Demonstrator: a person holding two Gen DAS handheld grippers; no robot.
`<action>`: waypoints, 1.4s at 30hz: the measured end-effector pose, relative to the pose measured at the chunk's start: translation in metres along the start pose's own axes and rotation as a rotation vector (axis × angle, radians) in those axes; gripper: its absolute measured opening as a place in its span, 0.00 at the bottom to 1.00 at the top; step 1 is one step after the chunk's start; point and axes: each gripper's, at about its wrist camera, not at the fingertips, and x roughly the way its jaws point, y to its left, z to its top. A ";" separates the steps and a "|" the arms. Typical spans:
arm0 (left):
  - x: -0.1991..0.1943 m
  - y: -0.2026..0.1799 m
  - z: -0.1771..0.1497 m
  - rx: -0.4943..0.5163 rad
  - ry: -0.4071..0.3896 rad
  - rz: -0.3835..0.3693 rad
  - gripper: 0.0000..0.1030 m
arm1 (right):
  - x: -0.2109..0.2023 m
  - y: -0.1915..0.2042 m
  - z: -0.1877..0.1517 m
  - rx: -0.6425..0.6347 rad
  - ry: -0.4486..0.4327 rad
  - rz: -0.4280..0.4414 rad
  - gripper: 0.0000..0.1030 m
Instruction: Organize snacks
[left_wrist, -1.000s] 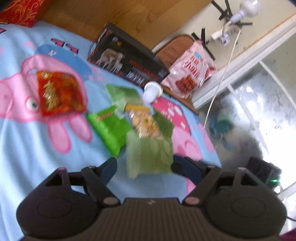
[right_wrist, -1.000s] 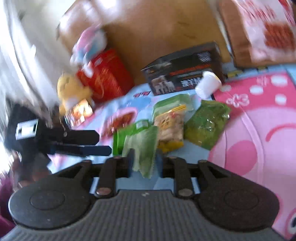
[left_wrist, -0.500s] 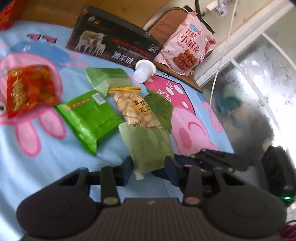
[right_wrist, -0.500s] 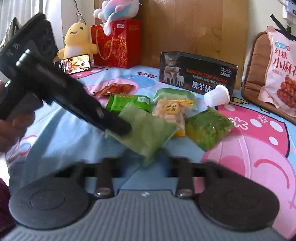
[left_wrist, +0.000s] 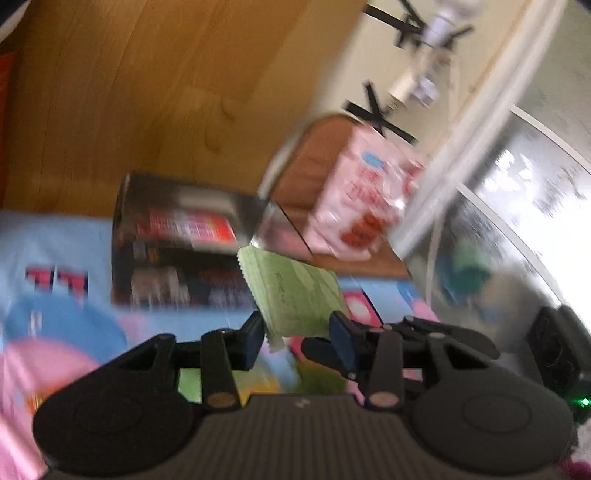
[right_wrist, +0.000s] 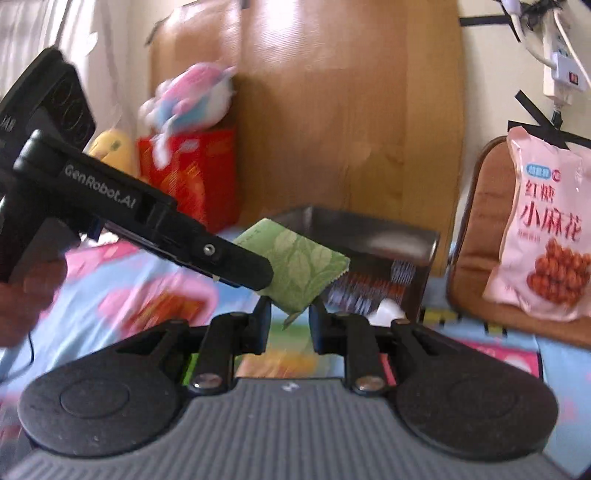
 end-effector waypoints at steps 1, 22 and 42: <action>0.008 0.004 0.011 -0.001 -0.006 0.013 0.37 | 0.010 -0.007 0.008 0.015 -0.002 -0.003 0.24; 0.003 0.062 -0.022 -0.198 0.040 0.076 0.67 | 0.050 -0.054 -0.003 0.234 0.115 0.143 0.43; -0.018 0.044 -0.052 -0.261 0.001 0.017 0.65 | 0.029 0.018 -0.031 -0.020 0.095 0.022 0.39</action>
